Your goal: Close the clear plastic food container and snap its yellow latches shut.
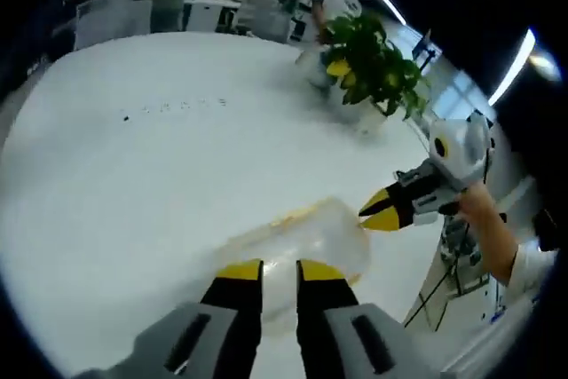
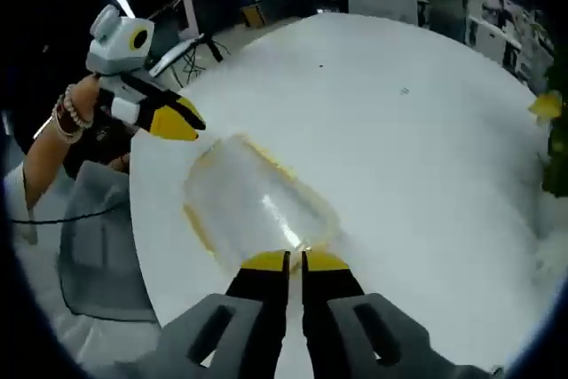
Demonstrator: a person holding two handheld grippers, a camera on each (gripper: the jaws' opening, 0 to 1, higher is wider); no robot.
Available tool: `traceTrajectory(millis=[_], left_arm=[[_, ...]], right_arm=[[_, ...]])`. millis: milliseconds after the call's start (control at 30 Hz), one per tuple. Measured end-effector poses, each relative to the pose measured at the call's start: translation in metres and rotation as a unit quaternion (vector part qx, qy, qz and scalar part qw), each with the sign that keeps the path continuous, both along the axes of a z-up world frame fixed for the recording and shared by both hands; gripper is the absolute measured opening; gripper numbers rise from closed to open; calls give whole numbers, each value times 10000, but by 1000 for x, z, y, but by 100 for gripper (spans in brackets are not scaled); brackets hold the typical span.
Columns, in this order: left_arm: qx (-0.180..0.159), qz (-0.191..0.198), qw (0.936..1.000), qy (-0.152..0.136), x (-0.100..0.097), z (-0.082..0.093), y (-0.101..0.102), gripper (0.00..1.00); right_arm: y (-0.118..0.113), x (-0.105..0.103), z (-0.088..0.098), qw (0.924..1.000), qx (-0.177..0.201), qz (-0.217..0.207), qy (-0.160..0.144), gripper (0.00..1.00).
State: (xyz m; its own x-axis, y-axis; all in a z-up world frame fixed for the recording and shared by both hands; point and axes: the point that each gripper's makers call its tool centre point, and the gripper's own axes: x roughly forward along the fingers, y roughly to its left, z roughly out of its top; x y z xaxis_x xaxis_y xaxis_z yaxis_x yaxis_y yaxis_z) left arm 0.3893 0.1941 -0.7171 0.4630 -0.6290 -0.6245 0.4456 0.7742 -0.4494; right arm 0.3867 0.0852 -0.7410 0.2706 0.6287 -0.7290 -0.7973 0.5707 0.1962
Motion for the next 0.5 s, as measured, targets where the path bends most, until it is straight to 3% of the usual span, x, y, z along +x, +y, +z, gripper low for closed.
traceTrajectory(millis=[33,133,267,333,367,500], left_arm=[[-79,-6,10000,11,-3,-3,-3,0],[45,16,10000,26,-12,-23,-12,0],[53,-208,9997,-76,-25,-40,-32,0],[-32,-199,9997,101,-32,-46,-40,0],[-82,-295,9990,331,-41,-49,-45,0],[-8,-598,9975,377,-56,-50,-52,0]], right_arm=[[4,2,4,9999,103,58,-106,0],[16,5,7,9998,185,-23,-23,0],[41,6,4,9992,144,340,-129,0],[51,4,1,9988,107,454,-146,0],[56,2,-2,9983,43,566,-139,0],[66,6,-13,9969,-135,756,-192,0]])
